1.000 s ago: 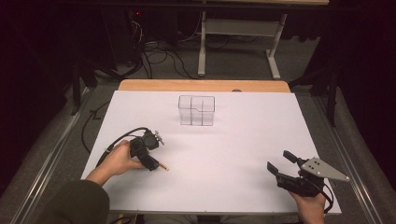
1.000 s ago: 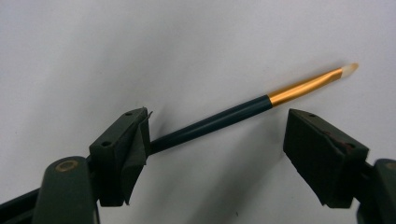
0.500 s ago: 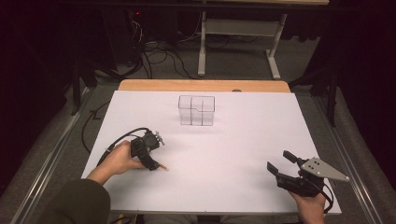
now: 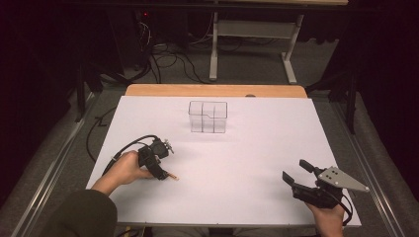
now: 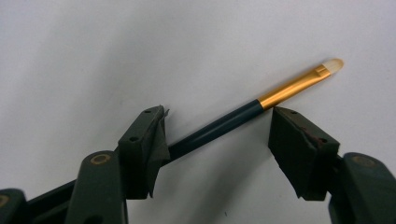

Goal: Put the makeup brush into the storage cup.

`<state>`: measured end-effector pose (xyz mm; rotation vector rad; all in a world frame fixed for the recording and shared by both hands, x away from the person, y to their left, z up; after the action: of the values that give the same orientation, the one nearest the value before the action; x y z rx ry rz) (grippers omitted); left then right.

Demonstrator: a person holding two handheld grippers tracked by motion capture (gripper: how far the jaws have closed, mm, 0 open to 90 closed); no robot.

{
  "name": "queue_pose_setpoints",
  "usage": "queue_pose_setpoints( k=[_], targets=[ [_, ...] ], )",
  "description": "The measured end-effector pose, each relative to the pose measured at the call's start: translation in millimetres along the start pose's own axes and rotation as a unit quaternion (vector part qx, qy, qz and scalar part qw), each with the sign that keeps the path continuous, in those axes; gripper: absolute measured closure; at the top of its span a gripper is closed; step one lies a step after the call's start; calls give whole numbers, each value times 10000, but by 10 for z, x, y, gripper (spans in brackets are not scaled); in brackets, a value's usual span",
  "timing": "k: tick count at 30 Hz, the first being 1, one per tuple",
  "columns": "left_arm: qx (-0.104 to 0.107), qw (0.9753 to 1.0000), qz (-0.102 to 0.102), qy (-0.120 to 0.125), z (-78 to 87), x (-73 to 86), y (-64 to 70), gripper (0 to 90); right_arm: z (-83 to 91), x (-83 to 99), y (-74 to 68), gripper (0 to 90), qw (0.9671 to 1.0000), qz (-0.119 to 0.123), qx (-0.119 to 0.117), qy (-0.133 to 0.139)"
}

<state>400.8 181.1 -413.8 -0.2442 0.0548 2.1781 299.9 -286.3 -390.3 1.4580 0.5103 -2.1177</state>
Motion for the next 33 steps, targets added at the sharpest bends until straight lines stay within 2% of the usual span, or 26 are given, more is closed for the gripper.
queue_pose_setpoints(
  k=[11,25,33],
  targets=[
    [16,10000,57,-25,6,-6,1,410,-9,3,1,272,10000,6,-16,-18],
    [14,9998,136,-135,19,-31,8,518,-10,3,-3,274,10000,8,-26,-26],
    [6,9997,101,-218,24,-52,18,589,-12,2,-7,274,10000,32,-51,-29]
  ],
)
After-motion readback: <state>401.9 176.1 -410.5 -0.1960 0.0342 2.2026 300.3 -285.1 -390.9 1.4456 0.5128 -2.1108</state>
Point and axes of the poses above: each handheld gripper's, and its own axes: z roughly backward along the jaws, x roughly out of its underside, y roughly to its right, the point moved 1 cm from there along -z, roughly forward along the jaws, and after that the axes turned 3 degrees about -x, right-handed, at the moved point
